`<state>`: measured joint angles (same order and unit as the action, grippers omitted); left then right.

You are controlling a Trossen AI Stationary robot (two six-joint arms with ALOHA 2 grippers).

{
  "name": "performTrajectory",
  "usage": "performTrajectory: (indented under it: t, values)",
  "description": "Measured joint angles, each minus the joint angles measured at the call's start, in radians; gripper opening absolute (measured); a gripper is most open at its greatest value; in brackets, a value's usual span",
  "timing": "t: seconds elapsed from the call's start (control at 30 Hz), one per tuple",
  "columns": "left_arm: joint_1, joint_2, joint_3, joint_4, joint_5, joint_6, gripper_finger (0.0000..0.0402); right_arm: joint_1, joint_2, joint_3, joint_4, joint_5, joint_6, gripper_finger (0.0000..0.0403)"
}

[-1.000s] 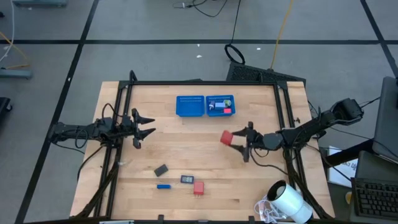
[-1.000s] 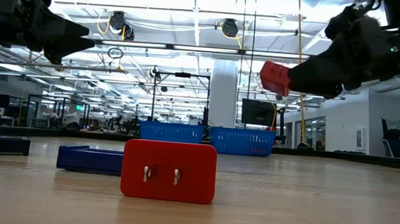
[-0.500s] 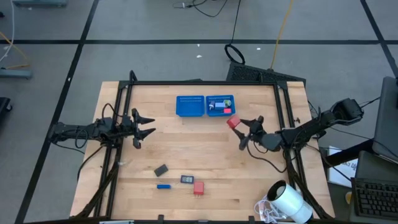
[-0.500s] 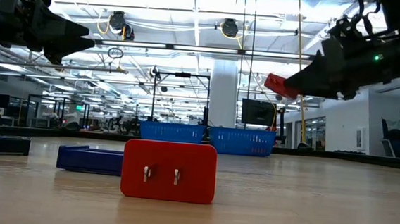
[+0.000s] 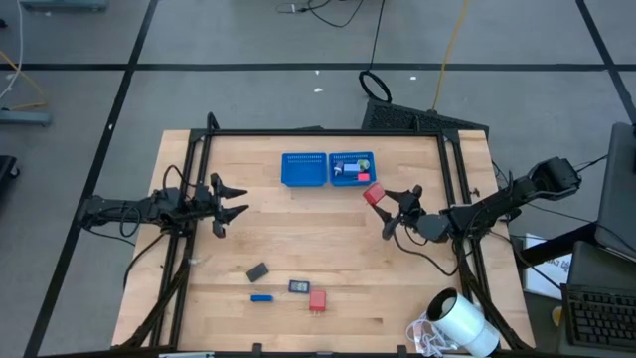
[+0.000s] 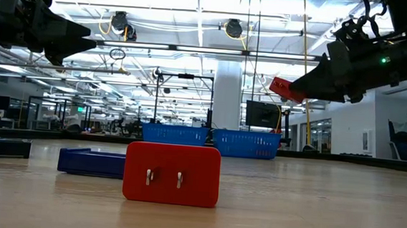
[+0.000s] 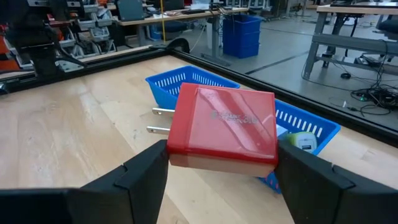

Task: Pick & Place Office items
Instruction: Put the top red charger adapter into the right blue bin

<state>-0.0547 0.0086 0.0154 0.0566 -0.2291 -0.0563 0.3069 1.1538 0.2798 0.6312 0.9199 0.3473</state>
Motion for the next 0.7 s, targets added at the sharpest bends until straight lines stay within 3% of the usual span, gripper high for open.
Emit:
performTrajectory:
  t: [0.3, 0.47, 0.7]
  values:
    - [0.000, 0.000, 0.000, 0.000, 0.000, 0.000, 0.0214, 0.000, 0.000, 0.000, -0.013, -0.001, 0.005, 0.0254]
    - [0.000, 0.000, 0.000, 0.000, 0.000, 0.000, 0.0214, -0.020, 0.000, 0.000, -0.076, -0.014, 0.108, 0.0254]
    - [0.000, 0.000, 0.000, 0.000, 0.000, 0.000, 0.0214, -0.077, 0.007, 0.000, -0.159, -0.164, 0.209, 0.0254]
